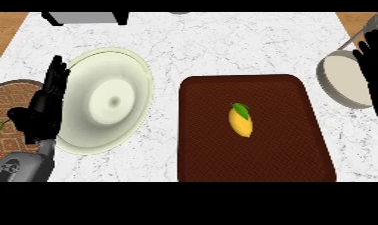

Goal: Pick the lemon from the tray and place it in the tiered basket

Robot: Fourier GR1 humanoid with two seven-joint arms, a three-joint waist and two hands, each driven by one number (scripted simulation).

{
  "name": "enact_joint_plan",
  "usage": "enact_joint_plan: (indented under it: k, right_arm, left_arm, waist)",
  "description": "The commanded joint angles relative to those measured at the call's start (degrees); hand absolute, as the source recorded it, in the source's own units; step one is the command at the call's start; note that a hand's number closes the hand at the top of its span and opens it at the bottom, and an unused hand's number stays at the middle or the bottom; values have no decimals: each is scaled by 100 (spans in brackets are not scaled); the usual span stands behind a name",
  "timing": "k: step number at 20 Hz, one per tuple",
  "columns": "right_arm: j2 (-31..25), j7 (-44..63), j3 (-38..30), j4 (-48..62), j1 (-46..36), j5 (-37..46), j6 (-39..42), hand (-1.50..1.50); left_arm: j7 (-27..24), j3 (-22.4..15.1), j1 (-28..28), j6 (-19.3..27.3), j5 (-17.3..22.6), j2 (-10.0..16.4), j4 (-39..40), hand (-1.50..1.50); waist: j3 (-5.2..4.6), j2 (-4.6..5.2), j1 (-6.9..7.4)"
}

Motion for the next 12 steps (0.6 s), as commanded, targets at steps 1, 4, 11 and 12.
enact_joint_plan:
  k: [1, 4, 11, 12]
  right_arm:
    - [4, -55, -29, -241, -45, 335, -92, 150]
    - [45, -910, 95, -620, -165, 583, -2, 150]
    - [1482, -1160, -541, -64, 341, 1007, -2389, -150]
    - [1525, -1554, -729, -241, 668, 739, -2117, -150]
  left_arm:
    - [-182, -159, 326, -122, -108, -336, 131, 0]
    - [417, -543, 683, 122, -203, -460, 75, 0]
    - [693, -909, 928, 143, -208, -849, 305, 0]
    - [595, -868, 1048, 226, -239, -881, 235, 0]
  waist:
    - [76, 0, 169]
    - [80, -7, 182]
    - [89, 6, 110]
    - [88, -9, 98]
